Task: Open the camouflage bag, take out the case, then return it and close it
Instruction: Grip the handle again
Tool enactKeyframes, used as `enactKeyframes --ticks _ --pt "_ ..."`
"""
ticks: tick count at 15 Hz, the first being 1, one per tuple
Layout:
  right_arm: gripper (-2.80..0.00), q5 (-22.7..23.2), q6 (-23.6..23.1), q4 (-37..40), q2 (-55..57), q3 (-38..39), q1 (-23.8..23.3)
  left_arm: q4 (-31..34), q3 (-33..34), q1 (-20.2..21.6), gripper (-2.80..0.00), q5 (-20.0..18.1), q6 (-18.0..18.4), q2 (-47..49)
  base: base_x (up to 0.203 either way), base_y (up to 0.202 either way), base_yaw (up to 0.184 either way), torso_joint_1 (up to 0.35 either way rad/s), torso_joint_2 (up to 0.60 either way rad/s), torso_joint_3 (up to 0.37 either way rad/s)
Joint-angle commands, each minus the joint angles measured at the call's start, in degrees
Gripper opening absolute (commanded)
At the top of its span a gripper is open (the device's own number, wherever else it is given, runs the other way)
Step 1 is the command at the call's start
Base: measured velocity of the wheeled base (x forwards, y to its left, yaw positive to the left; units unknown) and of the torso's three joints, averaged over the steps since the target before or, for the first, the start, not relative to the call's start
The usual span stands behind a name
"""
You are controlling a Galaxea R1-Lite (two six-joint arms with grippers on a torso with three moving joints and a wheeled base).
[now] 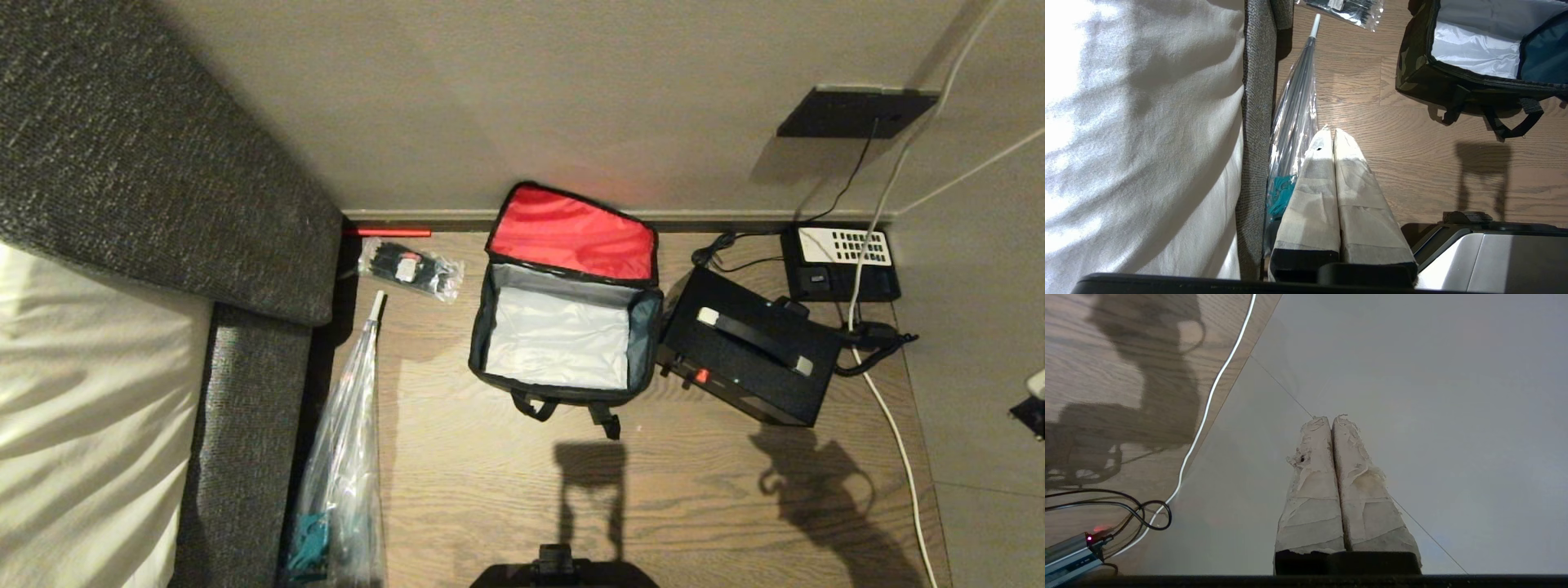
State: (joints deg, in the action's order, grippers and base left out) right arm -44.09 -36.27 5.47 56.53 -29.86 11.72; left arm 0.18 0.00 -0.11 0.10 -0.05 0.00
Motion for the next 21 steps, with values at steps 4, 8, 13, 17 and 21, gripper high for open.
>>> enactKeyframes --ticks 4,8,13,17,21 --pt "-2.8 -0.63 -0.41 0.44 0.8 -1.5 -0.03 -0.01 0.0 0.02 -2.8 -0.01 -0.04 0.0 0.0 0.0 0.0 0.0 0.0 0.0" --pt "-2.8 -1.13 -0.21 4.12 3.22 -6.49 -0.1 -0.01 0.0 0.02 -2.8 -0.01 -0.04 0.0 0.0 0.0 0.0 0.0 0.0 0.0" --pt "-2.8 -2.76 -0.21 4.74 2.62 -6.48 -1.87 -0.01 0.0 0.02 -2.8 -0.01 -0.04 0.0 0.0 0.0 0.0 0.0 0.0 0.0" --pt "-2.8 -2.76 -0.3 4.72 3.06 -6.7 -1.87 -0.01 0.0 0.02 -2.8 0.01 0.03 0.0 0.0 0.0 0.0 0.0 0.0 0.0" --pt "-2.8 -2.76 -0.21 4.63 3.03 -6.79 -1.87 -0.01 0.0 0.02 -2.8 0.08 -0.04 0.0 0.0 0.0 0.0 0.0 0.0 0.0"
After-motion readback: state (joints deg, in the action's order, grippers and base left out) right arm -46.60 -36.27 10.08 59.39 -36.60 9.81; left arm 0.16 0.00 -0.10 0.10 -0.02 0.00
